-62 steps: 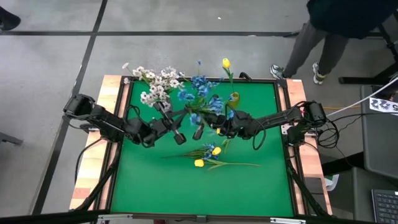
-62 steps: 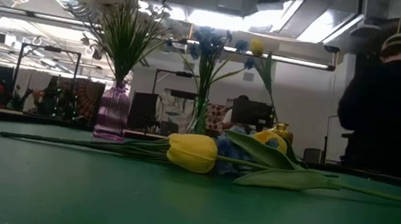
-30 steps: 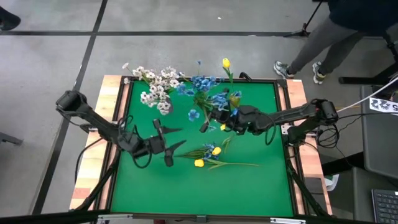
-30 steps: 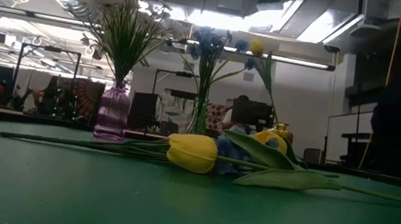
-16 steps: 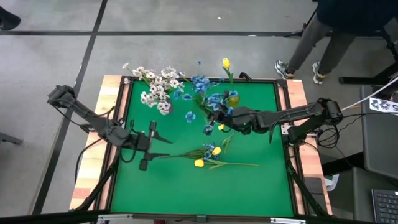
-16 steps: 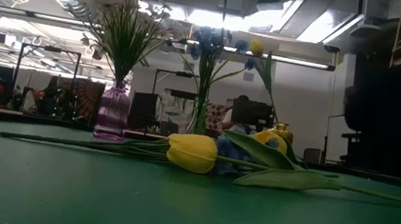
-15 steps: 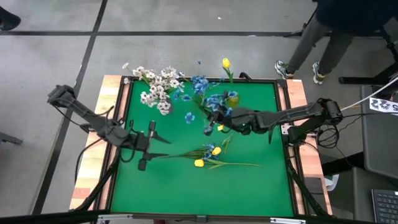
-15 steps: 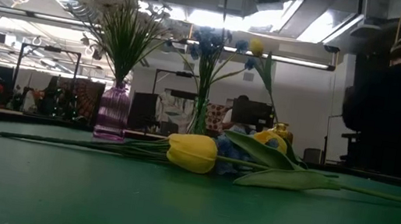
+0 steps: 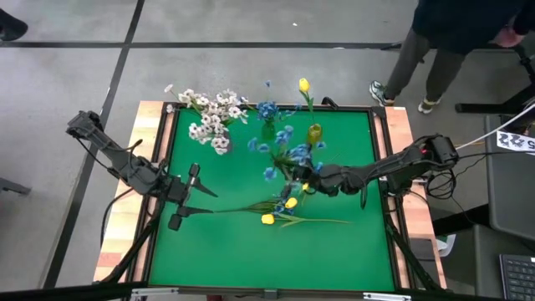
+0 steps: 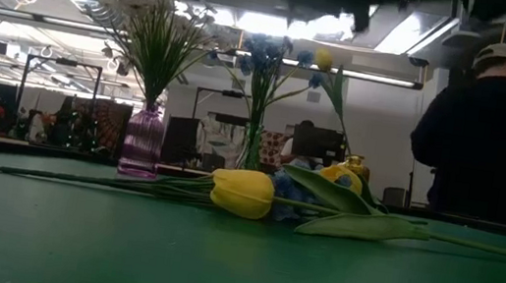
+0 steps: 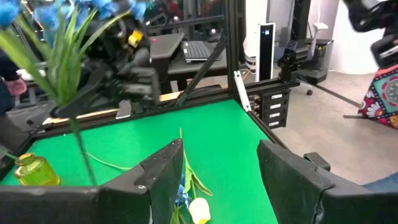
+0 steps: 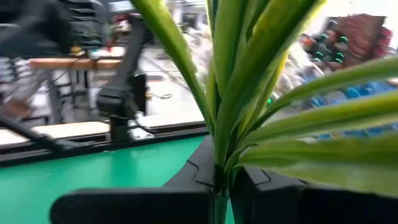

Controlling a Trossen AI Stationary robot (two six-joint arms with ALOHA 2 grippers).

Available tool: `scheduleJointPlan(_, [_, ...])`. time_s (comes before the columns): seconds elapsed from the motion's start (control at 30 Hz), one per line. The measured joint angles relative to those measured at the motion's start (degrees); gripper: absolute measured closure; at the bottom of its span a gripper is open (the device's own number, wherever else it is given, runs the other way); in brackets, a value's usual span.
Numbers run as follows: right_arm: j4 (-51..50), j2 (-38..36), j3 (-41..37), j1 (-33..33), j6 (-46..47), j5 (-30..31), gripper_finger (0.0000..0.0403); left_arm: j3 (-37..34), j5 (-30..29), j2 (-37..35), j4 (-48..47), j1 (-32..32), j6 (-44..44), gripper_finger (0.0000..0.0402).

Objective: Sort flowers into vase by color
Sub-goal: Put the top blue flower into the green vase

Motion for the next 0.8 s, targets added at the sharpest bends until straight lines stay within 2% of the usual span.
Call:
scheduleJointPlan(0.1, [6.8,1.1,-1.4,-1.6,-3.2,0.6,0.0388,0.0,0.0,-0.3,-0.3,-0.2,0.5,0.0197])
scheduleJointPlan(0.17, [8.6,1.7,-0.7,-3.3,-6.3,-1.6,0.0388,0.0,0.0,-0.4,-0.2,-0.2,1.7,0.0197])
scheduleJointPlan(0.37, [8.6,4.6,1.2,-10.3,-8.6,-9.5,0.0388,-0.7,-0.1,-0.4,0.2,-0.2,3.1,0.0197])
scheduleJointPlan(0.57, [8.9,7.1,1.1,-15.0,-9.1,-10.8,0.0388,-2.8,-0.1,-0.7,-1.1,-0.1,1.6,0.0197])
scheduleJointPlan(0.8, [12.7,7.4,1.1,-18.8,-13.8,-14.8,0.0388,-2.8,-0.2,-0.7,-3.4,-0.2,0.2,0.0197])
